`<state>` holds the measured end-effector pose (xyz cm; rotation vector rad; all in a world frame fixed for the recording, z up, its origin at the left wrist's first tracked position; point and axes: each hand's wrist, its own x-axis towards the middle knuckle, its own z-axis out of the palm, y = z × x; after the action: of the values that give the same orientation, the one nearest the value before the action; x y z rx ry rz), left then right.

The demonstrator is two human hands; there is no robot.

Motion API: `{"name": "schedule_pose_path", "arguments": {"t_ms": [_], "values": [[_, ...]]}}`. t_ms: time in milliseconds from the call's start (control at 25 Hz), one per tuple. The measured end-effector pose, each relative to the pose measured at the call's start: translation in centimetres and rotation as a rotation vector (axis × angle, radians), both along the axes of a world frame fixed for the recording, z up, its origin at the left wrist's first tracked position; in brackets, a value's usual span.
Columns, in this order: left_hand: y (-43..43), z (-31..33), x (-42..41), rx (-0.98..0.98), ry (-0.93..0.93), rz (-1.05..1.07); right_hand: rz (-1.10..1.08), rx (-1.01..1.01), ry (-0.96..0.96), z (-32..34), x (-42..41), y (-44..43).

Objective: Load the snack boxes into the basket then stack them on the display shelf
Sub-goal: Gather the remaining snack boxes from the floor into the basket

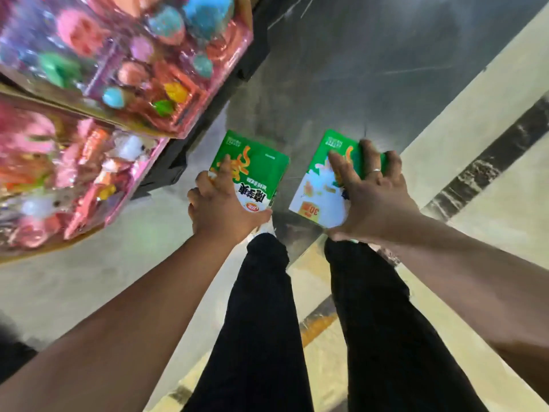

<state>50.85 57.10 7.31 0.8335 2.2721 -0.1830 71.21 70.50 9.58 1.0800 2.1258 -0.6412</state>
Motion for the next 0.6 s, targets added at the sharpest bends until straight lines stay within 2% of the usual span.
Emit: {"name": "schedule_pose_path", "arguments": {"t_ms": [160,320,600], "values": [[-2.5,12.7,1.0,0.019,-0.049,0.059,0.067,0.069,-0.077,12.4,1.5,-3.2],[-6.2,24.1,1.9,0.119,-0.036,0.130,0.133,0.172,-0.016,23.1,3.2,-6.2],[-15.2,35.4,8.3,0.325,0.030,0.500,0.366,0.318,0.243,34.3,4.2,-9.5]]}}
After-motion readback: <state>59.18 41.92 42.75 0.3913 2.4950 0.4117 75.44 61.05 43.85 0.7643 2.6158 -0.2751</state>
